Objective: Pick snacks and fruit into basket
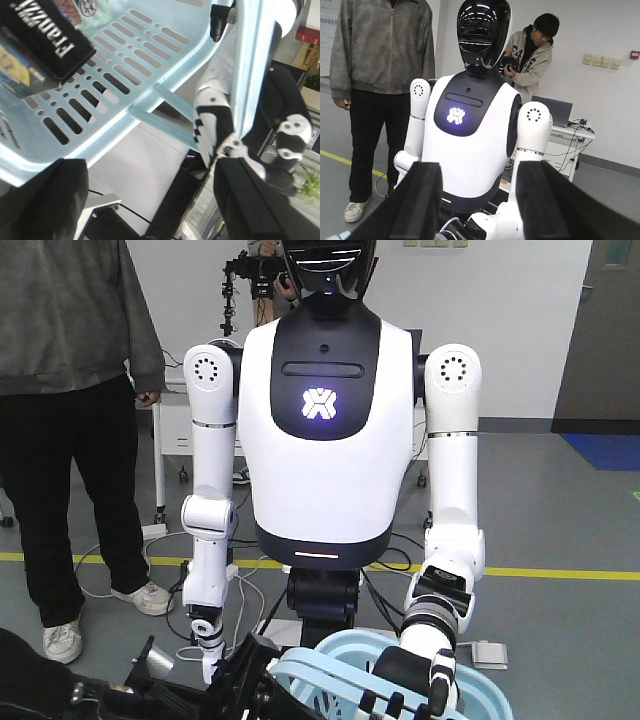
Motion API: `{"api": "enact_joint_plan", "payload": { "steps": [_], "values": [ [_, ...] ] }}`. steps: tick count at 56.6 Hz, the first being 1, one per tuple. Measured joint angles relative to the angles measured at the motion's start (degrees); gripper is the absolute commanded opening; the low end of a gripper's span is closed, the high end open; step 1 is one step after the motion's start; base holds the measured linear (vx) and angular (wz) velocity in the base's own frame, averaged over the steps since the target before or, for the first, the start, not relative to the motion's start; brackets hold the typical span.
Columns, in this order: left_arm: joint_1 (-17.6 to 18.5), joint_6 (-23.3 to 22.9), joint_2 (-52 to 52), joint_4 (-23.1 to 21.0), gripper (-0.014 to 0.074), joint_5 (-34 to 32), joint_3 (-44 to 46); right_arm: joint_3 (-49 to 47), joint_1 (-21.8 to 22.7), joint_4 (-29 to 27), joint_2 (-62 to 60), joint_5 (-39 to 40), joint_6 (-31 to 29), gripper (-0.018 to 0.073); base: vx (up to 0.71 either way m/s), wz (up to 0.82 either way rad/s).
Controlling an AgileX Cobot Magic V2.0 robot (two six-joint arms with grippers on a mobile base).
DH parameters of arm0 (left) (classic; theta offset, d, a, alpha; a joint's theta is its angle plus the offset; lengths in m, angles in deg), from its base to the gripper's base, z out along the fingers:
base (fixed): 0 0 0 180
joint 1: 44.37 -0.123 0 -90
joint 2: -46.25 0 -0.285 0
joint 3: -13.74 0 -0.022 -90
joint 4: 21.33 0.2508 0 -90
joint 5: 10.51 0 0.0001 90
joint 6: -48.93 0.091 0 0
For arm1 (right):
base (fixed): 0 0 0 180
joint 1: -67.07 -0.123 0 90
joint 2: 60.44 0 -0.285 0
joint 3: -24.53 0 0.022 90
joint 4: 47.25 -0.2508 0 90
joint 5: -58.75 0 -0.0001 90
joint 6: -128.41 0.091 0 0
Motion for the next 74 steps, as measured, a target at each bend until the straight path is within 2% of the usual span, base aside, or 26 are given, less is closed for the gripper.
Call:
{"api": "enact_joint_plan", "payload": {
  "steps": [6, 12, 15, 19, 25, 28, 33, 39, 44, 47, 50, 52, 56, 63, 68, 74],
  "values": [
    [0.00, 6.10, 0.59, -0.26, 0.0542, -0.84, 0.00, 0.00, 0.00, 0.38, 0.00, -0.05, 0.00, 0.0398, 0.00, 0.00],
    [0.00, 10.07, 3.66, 0.28, 0.0500, -4.32, 0.00, 0.00, 0.00, 0.65, 0.00, -0.05, 0.00, 0.0398, 0.00, 0.00],
    [0.00, 11.39, 6.59, 2.37, 0.0489, -7.57, 0.00, 0.00, 0.00, 0.71, 0.00, -0.05, 0.19, 0.0398, 0.00, 0.00],
    [0.00, 12.14, 11.36, 8.54, 0.0488, -11.73, 0.00, 0.00, 0.00, 0.76, 0.00, -0.05, 0.32, 0.0398, 0.00, 0.00],
    [0.00, 9.77, 18.34, 22.63, 0.0488, -14.62, 0.00, 0.00, 0.00, 0.76, 0.00, -1.27, 1.54, 0.0398, 0.00, 0.00],
    [0.00, 6.10, 20.77, 31.32, 0.0488, -14.95, 0.00, 0.00, 0.00, 0.76, 0.00, -3.09, 2.97, 0.0398, 0.00, 0.00],
    [-0.39, -2.83, 24.85, 48.40, 0.0488, -14.33, 0.00, 0.00, 0.00, 0.76, 0.00, -6.67, 4.80, 0.0398, 0.00, 0.00],
    [-1.81, -12.72, 29.36, 68.62, 0.0488, -9.82, 0.00, 0.00, 0.00, 0.43, 0.00, -11.32, 5.83, 0.0398, 0.00, 0.00],
    [-2.42, -20.06, 33.89, 83.36, 0.0488, -3.58, 0.00, 0.00, 0.00, -0.71, 0.00, -14.16, 6.04, 0.0398, 0.00, 0.00],
    [-2.50, -22.33, 36.90, 89.91, 0.0488, -0.67, 0.00, 0.00, 0.00, -1.27, 0.00, -15.29, 6.04, 0.0398, 0.00, 0.00],
    [-2.50, -22.41, 40.10, 94.82, 0.0488, 1.34, 0.00, 0.00, 0.00, -1.57, -0.05, -15.90, 5.89, 0.0398, 0.00, 0.00],
    [-2.50, -21.49, 42.19, 97.04, 0.0488, 2.05, 0.00, 0.31, 0.00, -1.60, -0.24, -15.95, 5.45, 0.0398, 0.00, 0.00],
    [-2.50, -16.35, 48.16, 100.35, 0.0488, 1.40, -0.80, 3.71, 0.00, -1.60, -2.22, -14.50, 4.18, 0.0398, 0.00, 0.00],
    [-2.68, -10.85, 56.31, 101.46, 0.0488, -1.60, -5.88, 11.73, 0.00, -0.78, -7.33, -9.09, 7.07, 0.0398, 0.00, 0.00],
    [-2.68, -9.77, 60.14, 102.71, 0.0488, -1.83, -10.42, 16.22, 0.00, 4.49, -9.75, -7.14, 10.48, 0.0398, 0.00, 0.00],
    [-2.68, -9.45, 62.01, 102.98, 0.0488, -1.96, -13.70, 18.69, 0.00, 11.86, -10.16, -6.55, 11.80, 0.0398, 0.00, 0.00]
  ]
}}
